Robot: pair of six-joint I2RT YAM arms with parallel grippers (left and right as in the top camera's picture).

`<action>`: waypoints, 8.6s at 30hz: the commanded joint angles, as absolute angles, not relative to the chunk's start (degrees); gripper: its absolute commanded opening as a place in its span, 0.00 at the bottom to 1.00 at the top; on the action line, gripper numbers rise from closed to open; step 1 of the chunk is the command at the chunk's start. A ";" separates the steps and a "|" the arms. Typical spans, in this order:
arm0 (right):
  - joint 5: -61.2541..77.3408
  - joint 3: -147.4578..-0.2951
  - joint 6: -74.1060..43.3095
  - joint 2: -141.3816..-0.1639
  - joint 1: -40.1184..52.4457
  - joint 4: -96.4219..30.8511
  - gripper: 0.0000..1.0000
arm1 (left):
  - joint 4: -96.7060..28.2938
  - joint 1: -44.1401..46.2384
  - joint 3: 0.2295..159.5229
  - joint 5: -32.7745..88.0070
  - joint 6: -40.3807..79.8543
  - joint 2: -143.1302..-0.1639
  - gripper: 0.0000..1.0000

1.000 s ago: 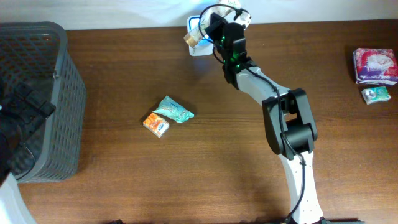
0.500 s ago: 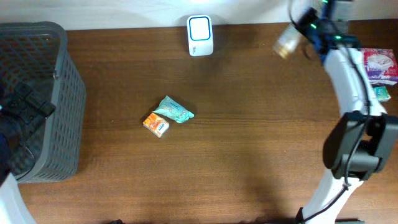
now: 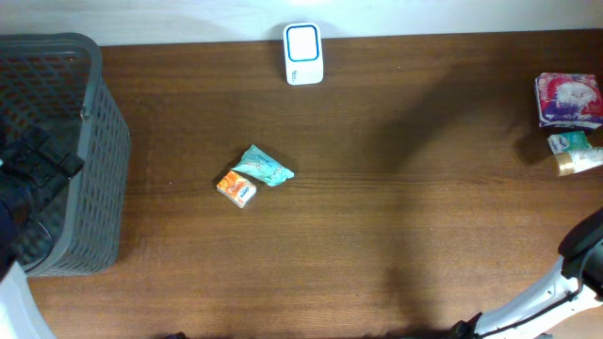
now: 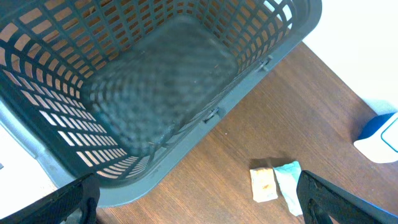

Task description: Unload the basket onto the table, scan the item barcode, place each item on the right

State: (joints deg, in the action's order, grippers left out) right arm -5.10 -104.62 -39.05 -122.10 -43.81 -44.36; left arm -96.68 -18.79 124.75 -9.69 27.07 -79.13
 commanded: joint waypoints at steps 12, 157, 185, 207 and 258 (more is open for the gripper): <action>19.53 -105.56 -33.89 -122.56 -44.21 -39.86 0.93 | -96.71 -19.09 124.79 -9.89 27.55 -79.05 0.99; 62.76 -110.83 -1.15 -130.74 12.01 -61.08 0.04 | -96.71 -19.09 124.79 -9.91 27.55 -79.05 0.99; 29.82 -126.54 -19.05 -112.25 18.74 -67.24 0.04 | -96.71 -19.09 124.79 -9.91 27.55 -79.05 0.99; 30.17 -126.54 -15.00 -113.78 19.18 -62.98 0.04 | -96.71 -19.09 124.79 -9.89 27.55 -79.05 0.99; -3.40 -91.94 -21.91 -114.91 30.81 -52.88 0.11 | -96.71 -19.09 124.79 -9.89 27.55 -79.05 0.99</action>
State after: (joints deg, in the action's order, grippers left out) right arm 4.67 -90.87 -22.11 -115.24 27.90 -52.31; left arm -96.66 -18.79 124.75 -9.69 27.07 -79.13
